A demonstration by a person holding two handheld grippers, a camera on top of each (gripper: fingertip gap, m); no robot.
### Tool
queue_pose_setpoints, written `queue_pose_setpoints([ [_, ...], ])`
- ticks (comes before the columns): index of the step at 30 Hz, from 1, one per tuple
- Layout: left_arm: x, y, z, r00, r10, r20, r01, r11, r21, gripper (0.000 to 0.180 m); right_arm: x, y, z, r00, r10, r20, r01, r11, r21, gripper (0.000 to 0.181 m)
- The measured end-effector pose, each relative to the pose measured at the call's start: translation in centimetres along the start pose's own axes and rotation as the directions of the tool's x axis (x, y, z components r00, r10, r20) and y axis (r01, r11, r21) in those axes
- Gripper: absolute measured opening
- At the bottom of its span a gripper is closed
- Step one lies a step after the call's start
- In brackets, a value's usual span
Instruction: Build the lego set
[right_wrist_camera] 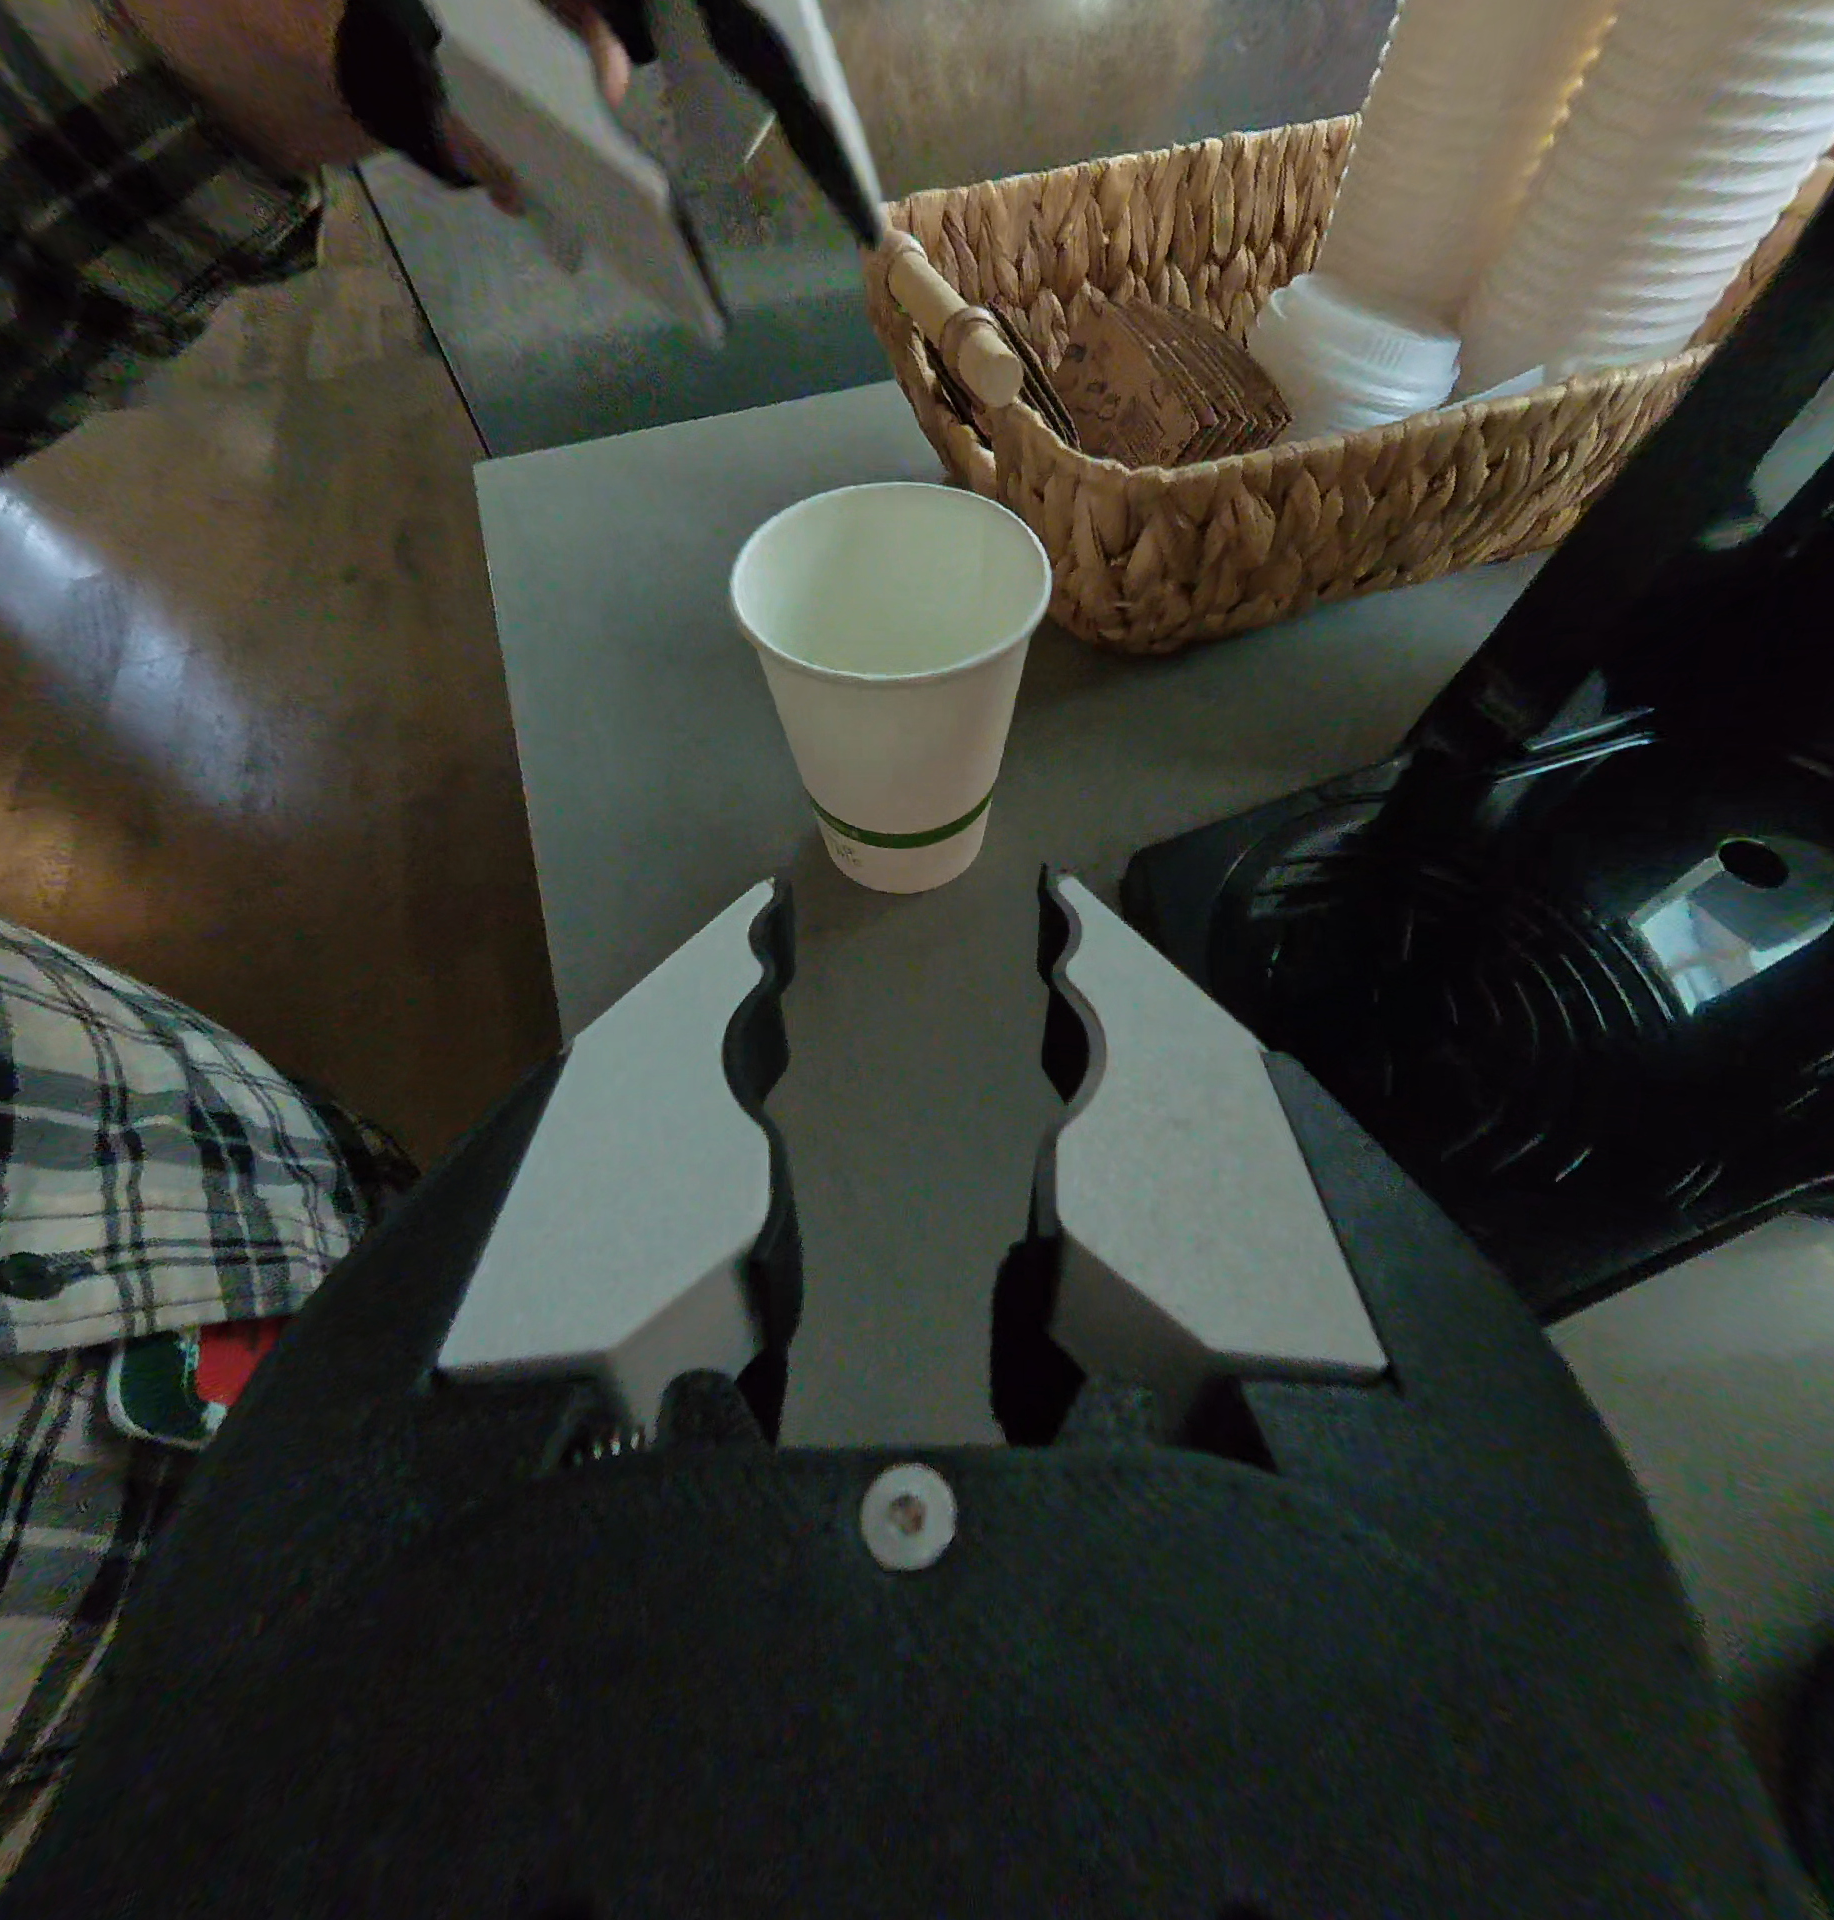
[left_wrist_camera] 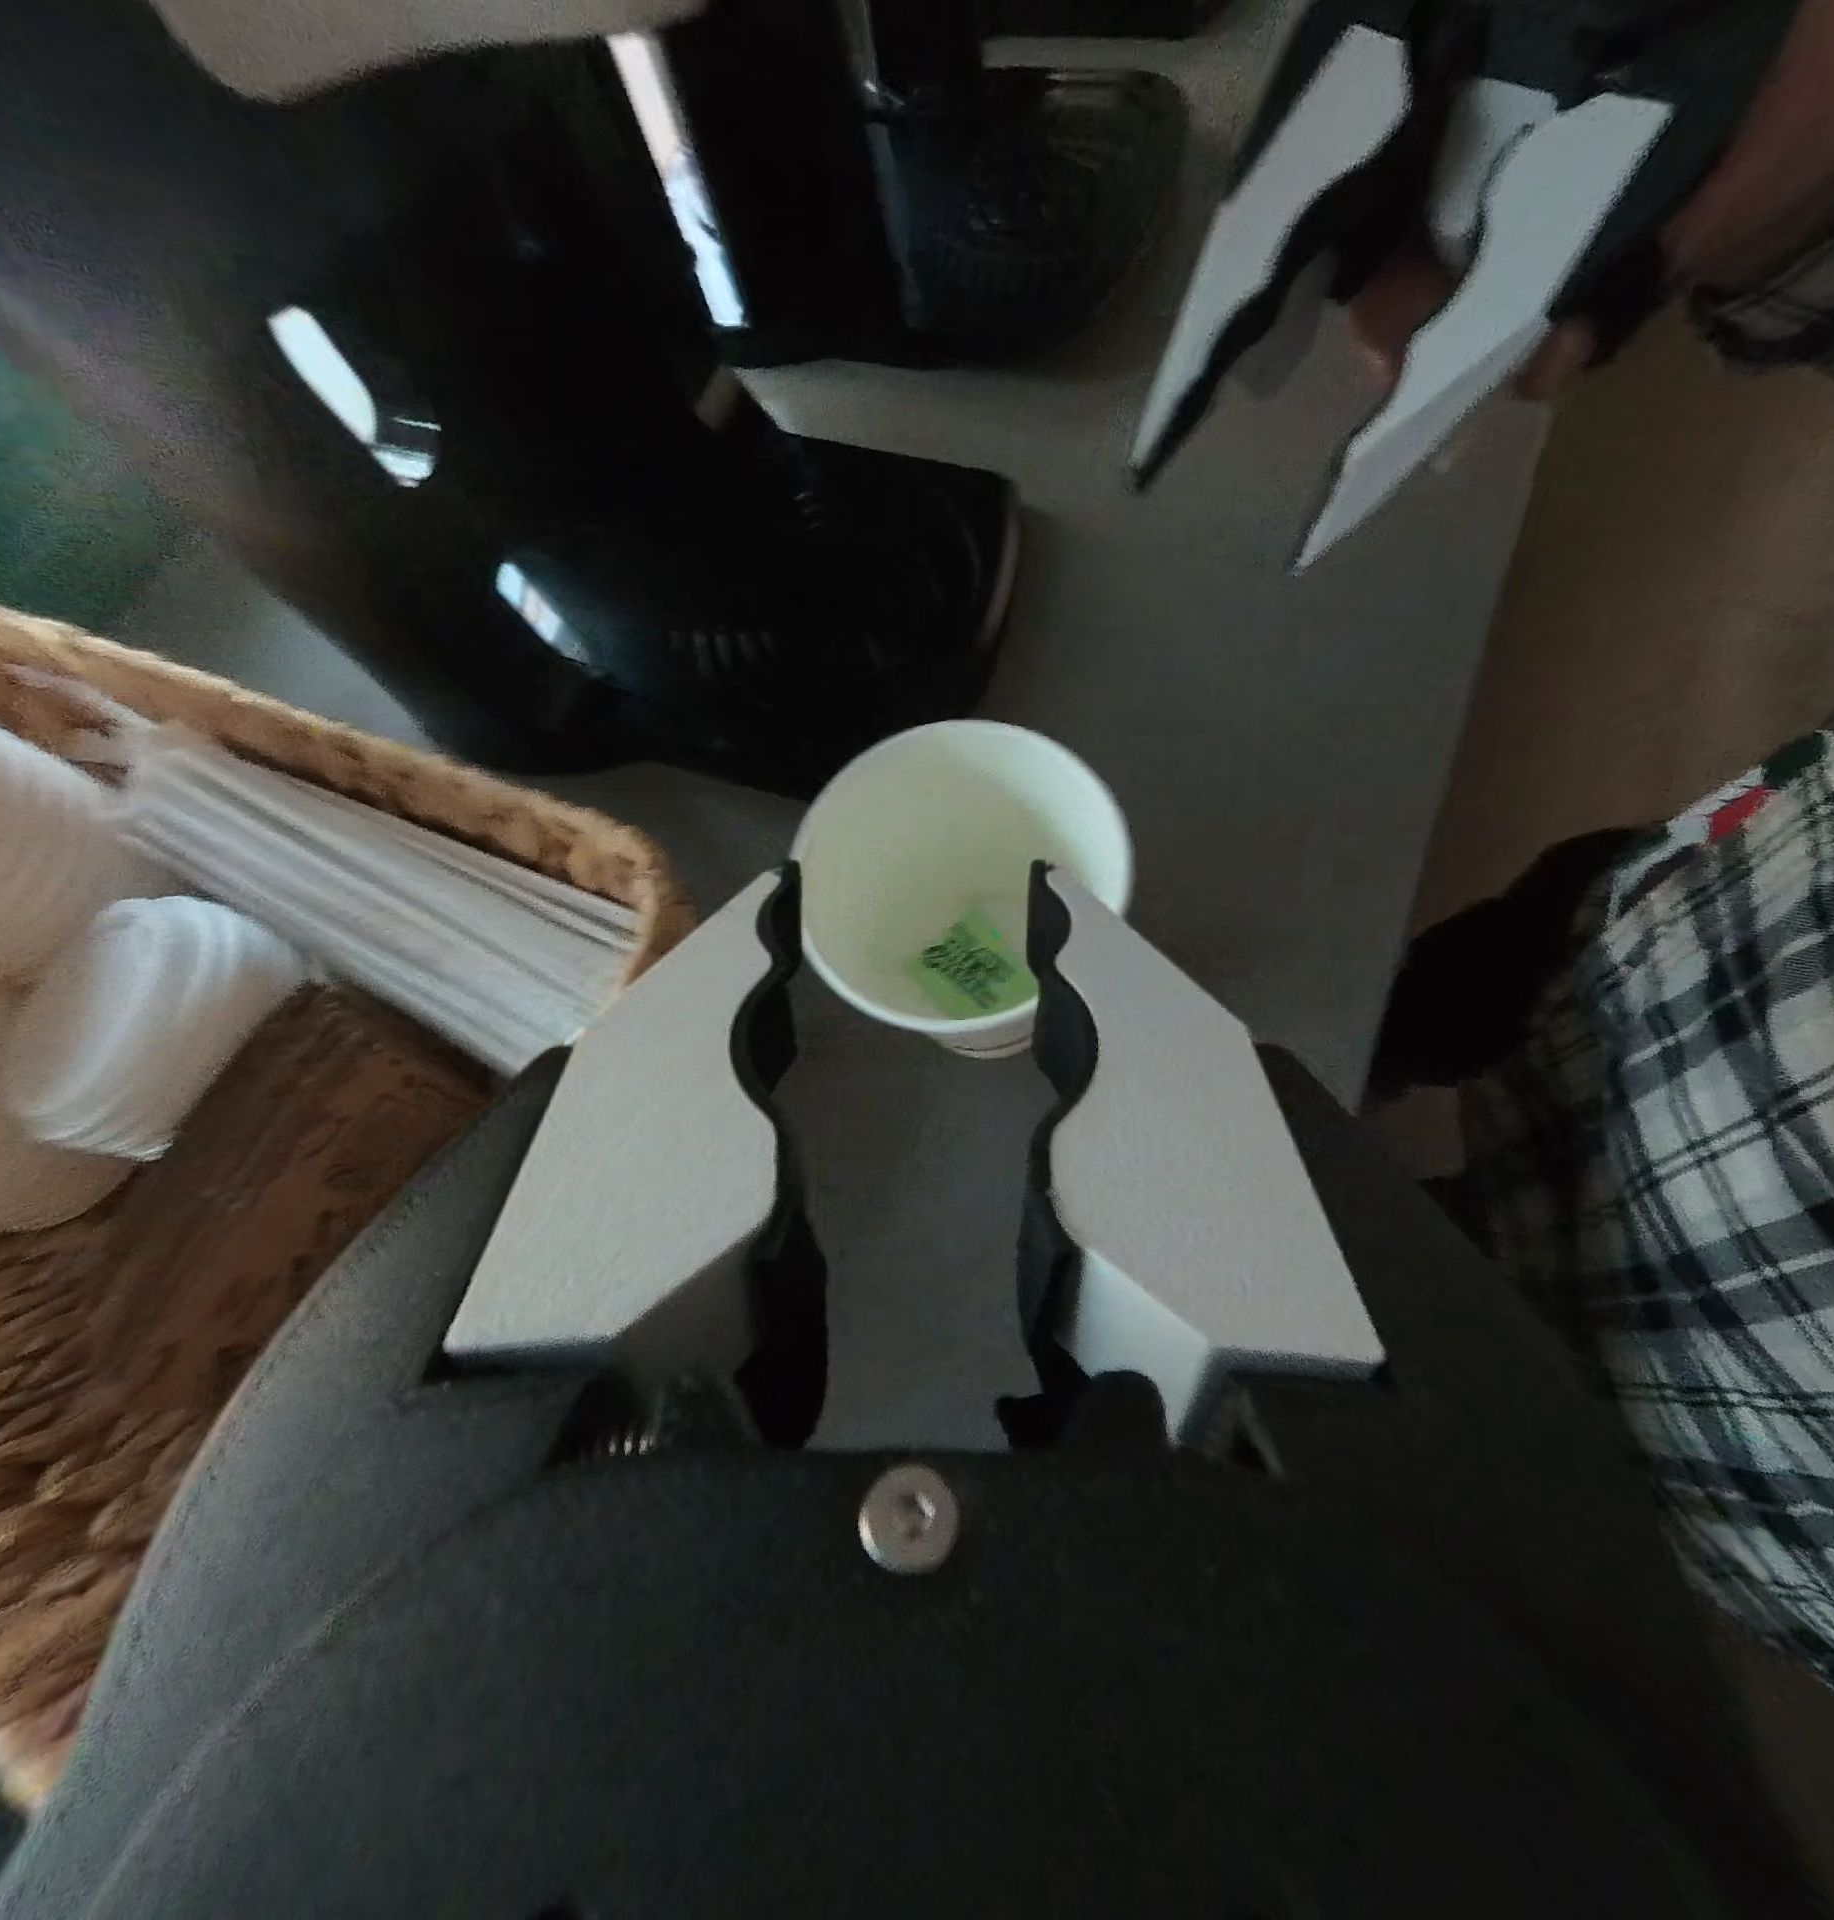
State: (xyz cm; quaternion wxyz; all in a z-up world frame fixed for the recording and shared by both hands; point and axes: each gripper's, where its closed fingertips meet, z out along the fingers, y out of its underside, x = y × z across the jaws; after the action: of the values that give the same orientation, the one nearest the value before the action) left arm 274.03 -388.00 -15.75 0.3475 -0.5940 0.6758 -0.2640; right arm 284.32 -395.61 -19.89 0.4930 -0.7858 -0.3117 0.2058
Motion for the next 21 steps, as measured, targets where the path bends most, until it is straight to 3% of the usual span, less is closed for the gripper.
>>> queue_pose_setpoints([
  [5,-7.8,-0.9,-2.1,0.977,-0.051,0.208,0.050,0.999,0.014,0.040,0.0,0.5,0.4,1.000,0.003,0.027,-0.003,1.000,-0.011,0.042],
  [12,-24.1,-5.0,-6.4,0.846,-0.183,0.500,0.140,0.982,0.124,0.072,1.1,1.3,-0.1,0.998,0.054,0.036,-0.054,0.999,0.005,0.042],
  [17,-34.3,-4.3,-5.8,0.800,-0.333,0.499,0.298,0.943,0.151,0.099,1.5,1.8,-0.7,0.996,0.082,0.034,-0.082,0.997,0.014,0.042],
  [21,-37.6,-3.6,-3.8,0.826,-0.406,0.390,0.369,0.914,0.171,0.086,2.0,2.6,-1.3,0.994,0.107,0.014,-0.108,0.994,0.017,0.042],
])
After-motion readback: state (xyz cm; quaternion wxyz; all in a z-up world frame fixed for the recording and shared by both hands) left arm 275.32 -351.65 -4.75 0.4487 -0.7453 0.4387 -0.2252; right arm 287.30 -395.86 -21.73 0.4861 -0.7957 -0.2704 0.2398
